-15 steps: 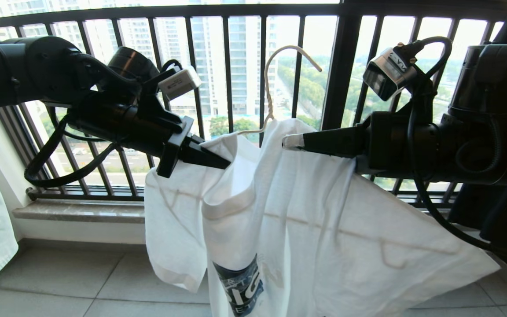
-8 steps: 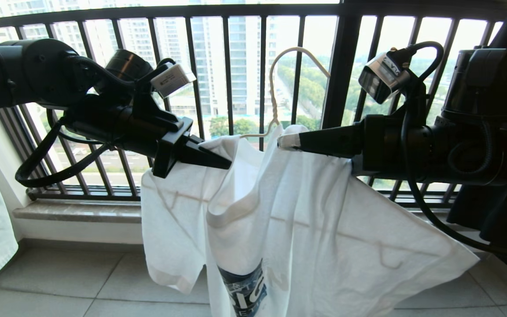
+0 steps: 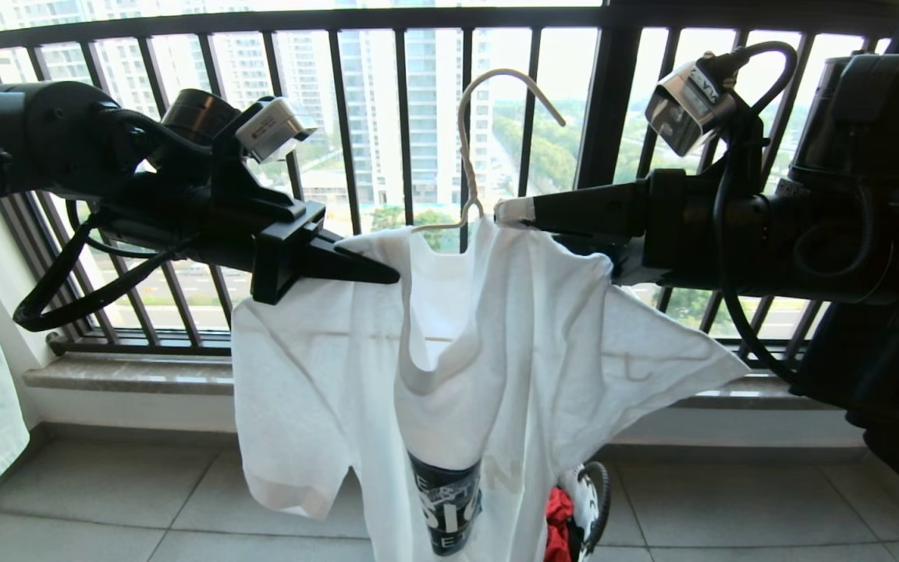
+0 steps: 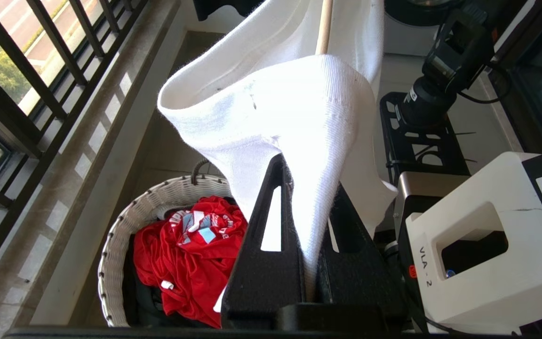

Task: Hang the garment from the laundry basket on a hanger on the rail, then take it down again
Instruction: Hang the clothes rack on the clothesline

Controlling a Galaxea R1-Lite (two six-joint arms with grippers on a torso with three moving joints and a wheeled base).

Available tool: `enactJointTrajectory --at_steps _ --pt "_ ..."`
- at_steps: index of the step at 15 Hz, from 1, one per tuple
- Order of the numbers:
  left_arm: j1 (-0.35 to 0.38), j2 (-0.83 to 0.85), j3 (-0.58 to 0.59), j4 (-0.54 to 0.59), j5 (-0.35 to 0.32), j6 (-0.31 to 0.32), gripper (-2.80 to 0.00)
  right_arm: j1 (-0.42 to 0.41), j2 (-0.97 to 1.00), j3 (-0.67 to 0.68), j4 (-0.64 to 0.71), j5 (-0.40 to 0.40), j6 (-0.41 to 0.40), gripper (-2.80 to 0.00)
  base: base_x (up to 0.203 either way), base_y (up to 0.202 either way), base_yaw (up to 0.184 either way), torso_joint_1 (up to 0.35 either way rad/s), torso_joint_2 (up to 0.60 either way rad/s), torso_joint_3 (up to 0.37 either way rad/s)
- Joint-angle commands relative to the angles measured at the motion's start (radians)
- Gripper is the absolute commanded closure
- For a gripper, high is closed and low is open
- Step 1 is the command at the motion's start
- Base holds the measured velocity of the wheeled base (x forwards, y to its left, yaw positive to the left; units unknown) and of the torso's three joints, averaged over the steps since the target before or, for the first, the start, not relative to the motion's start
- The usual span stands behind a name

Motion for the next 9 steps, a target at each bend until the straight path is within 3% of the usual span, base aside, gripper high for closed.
enactJointTrajectory --at_steps 1,4,6,9 --pt "0.019 -0.005 0.038 -0.010 -0.019 0.000 0.00 -0.005 0.017 -0.023 0.000 0.002 0.002 -2.80 0.000 0.000 0.000 0.000 0.00 0.000" --pt "0.032 -0.006 0.053 -0.013 -0.025 0.000 0.00 -0.017 0.026 -0.023 -0.001 0.000 0.003 -2.80 0.000 0.000 0.000 0.000 0.00 0.000" --pt "0.050 -0.005 0.057 -0.013 -0.095 -0.001 0.00 -0.031 0.037 -0.032 -0.004 0.000 0.003 -2.80 0.000 0.000 0.000 0.000 0.00 0.000" --pt "0.071 -0.001 0.060 -0.013 -0.121 -0.003 0.00 -0.064 0.053 -0.050 -0.004 0.000 0.003 -2.80 0.000 0.000 0.000 0.000 0.00 0.000"
